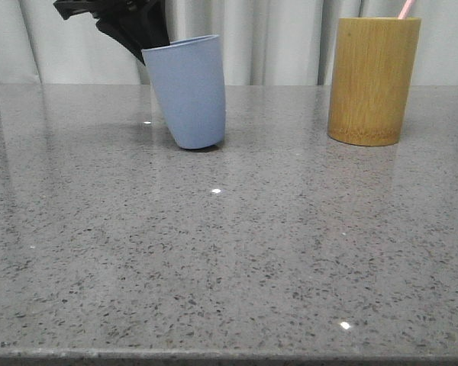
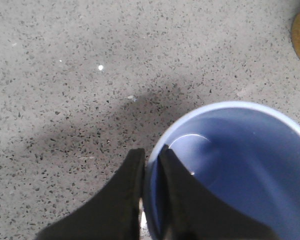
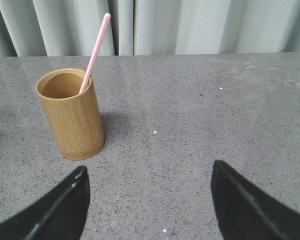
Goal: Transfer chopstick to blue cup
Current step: 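Carry the blue cup with the left gripper toward the bamboo cup, then release the blue cup on the table and lift the left gripper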
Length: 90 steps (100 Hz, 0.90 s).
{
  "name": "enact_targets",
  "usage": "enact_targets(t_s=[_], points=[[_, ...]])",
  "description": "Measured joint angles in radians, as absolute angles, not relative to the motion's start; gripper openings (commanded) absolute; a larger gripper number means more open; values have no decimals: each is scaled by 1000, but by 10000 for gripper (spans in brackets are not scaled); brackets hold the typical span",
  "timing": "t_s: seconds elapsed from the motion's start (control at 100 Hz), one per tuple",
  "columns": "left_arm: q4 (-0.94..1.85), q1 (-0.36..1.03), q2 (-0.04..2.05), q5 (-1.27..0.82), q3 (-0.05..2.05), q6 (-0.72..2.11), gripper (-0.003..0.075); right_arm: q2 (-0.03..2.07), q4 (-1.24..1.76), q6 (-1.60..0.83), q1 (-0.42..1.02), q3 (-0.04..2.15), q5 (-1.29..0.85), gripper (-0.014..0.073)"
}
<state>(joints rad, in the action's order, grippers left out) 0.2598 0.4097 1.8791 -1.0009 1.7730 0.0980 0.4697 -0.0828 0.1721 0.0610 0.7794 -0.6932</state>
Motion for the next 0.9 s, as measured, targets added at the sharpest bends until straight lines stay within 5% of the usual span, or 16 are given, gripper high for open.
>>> enact_targets(t_s=[0.12, 0.41, 0.9], points=[[258, 410, 1879, -1004, 1775, 98, 82, 470, -83, 172, 61, 779, -693, 519], [264, 410, 1880, -1006, 1779, 98, 432, 470, -83, 172, 61, 779, -693, 519], [294, 410, 1880, -1032, 1811, 94, 450, 470, -83, 172, 61, 779, -691, 519]])
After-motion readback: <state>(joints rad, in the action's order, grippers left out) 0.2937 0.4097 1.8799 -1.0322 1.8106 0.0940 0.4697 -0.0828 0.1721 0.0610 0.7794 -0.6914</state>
